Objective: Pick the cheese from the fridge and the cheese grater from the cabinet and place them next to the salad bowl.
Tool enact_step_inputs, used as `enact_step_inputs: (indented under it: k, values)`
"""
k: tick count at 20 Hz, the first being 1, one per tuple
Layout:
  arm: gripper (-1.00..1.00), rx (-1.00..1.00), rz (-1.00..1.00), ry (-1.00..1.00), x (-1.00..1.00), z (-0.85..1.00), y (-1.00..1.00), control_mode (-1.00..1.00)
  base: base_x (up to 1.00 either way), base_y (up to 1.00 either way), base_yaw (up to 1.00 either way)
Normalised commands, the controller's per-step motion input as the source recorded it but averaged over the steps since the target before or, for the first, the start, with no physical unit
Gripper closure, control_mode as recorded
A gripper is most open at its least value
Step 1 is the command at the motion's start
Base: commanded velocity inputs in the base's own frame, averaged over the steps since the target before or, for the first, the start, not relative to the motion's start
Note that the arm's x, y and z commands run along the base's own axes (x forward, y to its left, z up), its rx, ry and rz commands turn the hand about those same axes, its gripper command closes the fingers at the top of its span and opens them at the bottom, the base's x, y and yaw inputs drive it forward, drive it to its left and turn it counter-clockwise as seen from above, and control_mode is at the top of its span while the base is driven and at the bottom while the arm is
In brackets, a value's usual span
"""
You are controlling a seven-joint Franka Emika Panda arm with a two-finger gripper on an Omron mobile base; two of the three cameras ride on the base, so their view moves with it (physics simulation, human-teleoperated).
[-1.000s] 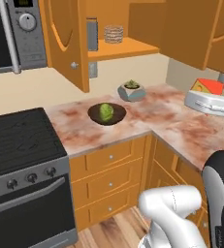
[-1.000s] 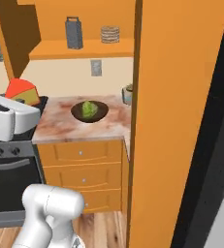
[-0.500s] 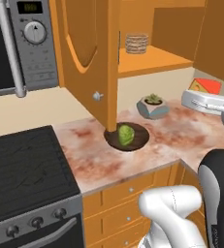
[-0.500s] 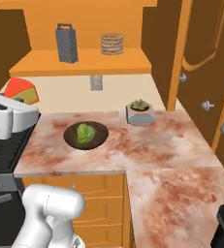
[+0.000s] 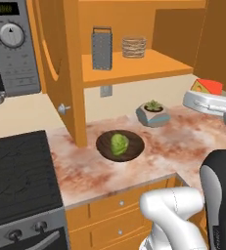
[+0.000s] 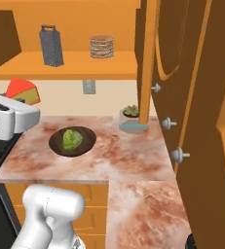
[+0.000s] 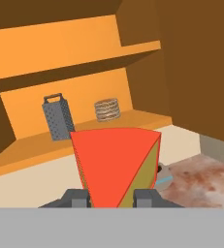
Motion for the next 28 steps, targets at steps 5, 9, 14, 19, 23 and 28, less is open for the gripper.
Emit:
enact_step_inputs:
  k: [5,9,14,19,23,28]
  values:
    - [1.0,0.0,0.0,0.0,0.0,0.0,0.0,1.0,0.15,-0.47,0.22]
    - [1.0,0.0,0.0,0.0,0.0,0.0,0.0,1.0,0.55,-0.41,0.1]
    - [1.0,0.0,0.0,0.0,0.0,0.0,0.0,1.0,0.5,-0.56,0.05]
    - [1.0,0.0,0.0,0.0,0.0,0.0,0.0,1.0,0.38,-0.43,0.0]
    - [1.0,0.0,0.0,0.0,0.0,0.0,0.0,1.0,0.29,-0.31,-0.1]
    - [1.0,0.0,0.0,0.0,0.0,0.0,0.0,1.0,0.37,-0.19,-0.35]
